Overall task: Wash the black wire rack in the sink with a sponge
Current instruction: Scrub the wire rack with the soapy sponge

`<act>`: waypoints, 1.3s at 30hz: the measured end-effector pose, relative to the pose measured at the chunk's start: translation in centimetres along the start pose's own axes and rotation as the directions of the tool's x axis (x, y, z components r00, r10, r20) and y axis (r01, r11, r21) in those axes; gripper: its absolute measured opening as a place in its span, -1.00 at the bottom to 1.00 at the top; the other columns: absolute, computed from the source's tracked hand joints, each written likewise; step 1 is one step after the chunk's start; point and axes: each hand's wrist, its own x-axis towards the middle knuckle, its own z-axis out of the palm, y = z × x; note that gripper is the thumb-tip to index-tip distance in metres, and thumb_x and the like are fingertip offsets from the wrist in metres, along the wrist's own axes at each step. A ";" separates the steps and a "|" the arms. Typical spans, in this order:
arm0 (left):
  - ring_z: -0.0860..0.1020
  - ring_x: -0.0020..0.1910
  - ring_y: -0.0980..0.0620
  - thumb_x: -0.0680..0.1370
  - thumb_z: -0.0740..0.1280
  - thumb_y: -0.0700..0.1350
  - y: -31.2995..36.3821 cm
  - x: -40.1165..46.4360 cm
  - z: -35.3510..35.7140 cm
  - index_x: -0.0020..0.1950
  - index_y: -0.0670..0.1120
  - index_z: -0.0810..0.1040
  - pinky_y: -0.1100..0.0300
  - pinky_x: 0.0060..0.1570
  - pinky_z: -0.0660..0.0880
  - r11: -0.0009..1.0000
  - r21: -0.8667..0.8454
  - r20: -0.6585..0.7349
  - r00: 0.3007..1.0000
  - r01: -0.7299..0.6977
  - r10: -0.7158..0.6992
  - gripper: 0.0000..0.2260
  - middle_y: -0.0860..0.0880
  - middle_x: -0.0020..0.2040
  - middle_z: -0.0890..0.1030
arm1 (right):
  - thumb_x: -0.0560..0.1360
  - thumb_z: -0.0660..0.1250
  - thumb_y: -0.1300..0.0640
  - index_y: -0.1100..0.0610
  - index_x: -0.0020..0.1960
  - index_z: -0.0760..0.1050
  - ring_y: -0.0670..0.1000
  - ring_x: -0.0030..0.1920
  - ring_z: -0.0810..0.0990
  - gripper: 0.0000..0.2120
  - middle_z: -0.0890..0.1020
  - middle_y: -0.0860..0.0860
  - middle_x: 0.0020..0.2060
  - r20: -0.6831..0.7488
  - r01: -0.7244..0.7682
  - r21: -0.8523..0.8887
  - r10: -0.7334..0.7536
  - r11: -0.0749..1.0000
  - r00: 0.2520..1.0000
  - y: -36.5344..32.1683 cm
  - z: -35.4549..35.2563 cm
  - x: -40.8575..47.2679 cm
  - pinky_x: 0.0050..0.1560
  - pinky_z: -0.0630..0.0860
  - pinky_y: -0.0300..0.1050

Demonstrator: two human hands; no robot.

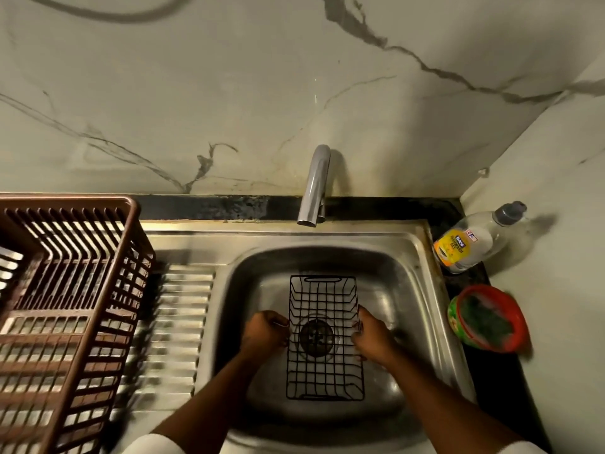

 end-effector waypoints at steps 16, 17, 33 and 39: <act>0.64 -0.02 -0.01 0.56 0.44 -0.01 4.7 -4.0 1.0 0.03 0.00 0.65 0.15 -0.01 0.54 0.949 0.159 -0.144 0.945 -0.270 0.293 -0.90 0.02 -0.08 0.65 | 0.49 0.43 0.16 0.02 0.25 0.59 -0.02 -0.03 0.69 -0.67 0.72 -0.02 0.01 -0.505 0.309 -0.027 -0.280 0.951 0.817 -1.1 -7.6 -9.4 0.06 0.61 -0.10; 0.63 -0.05 -0.01 0.56 0.44 -0.03 5.3 -4.6 1.5 0.03 0.00 0.65 0.15 -0.05 0.54 0.945 0.149 -0.140 0.940 -0.290 0.311 -0.91 0.01 -0.09 0.66 | 0.48 0.43 0.20 0.04 0.19 0.63 -0.01 -0.05 0.69 -0.72 0.72 0.00 -0.03 -0.605 0.335 -0.070 -0.307 0.940 0.735 -0.9 -9.0 -10.8 0.04 0.59 -0.17; 0.69 -0.16 0.01 0.61 0.38 0.00 5.3 -8.6 7.5 -0.05 -0.03 0.64 0.16 -0.22 0.63 0.959 0.071 -0.003 0.961 -0.275 0.276 -0.87 -0.04 -0.14 0.70 | 0.53 0.39 0.06 0.06 0.30 0.58 0.11 0.26 0.58 -0.65 0.62 0.07 0.24 -0.397 -0.114 -0.485 -0.102 0.867 0.912 2.4 -20.1 -11.3 0.24 0.43 -0.11; 0.67 -0.17 0.01 0.61 0.38 -0.03 5.0 -9.3 7.7 -0.07 -0.04 0.65 0.19 -0.23 0.57 0.965 0.056 -0.035 0.966 -0.255 0.258 -0.87 -0.03 -0.18 0.70 | 0.50 0.35 -0.22 0.07 0.19 0.63 0.13 0.11 0.63 -0.57 0.67 0.08 0.10 -0.427 -0.090 -0.467 -0.136 0.879 0.894 2.4 -20.5 -11.1 0.07 0.50 -0.12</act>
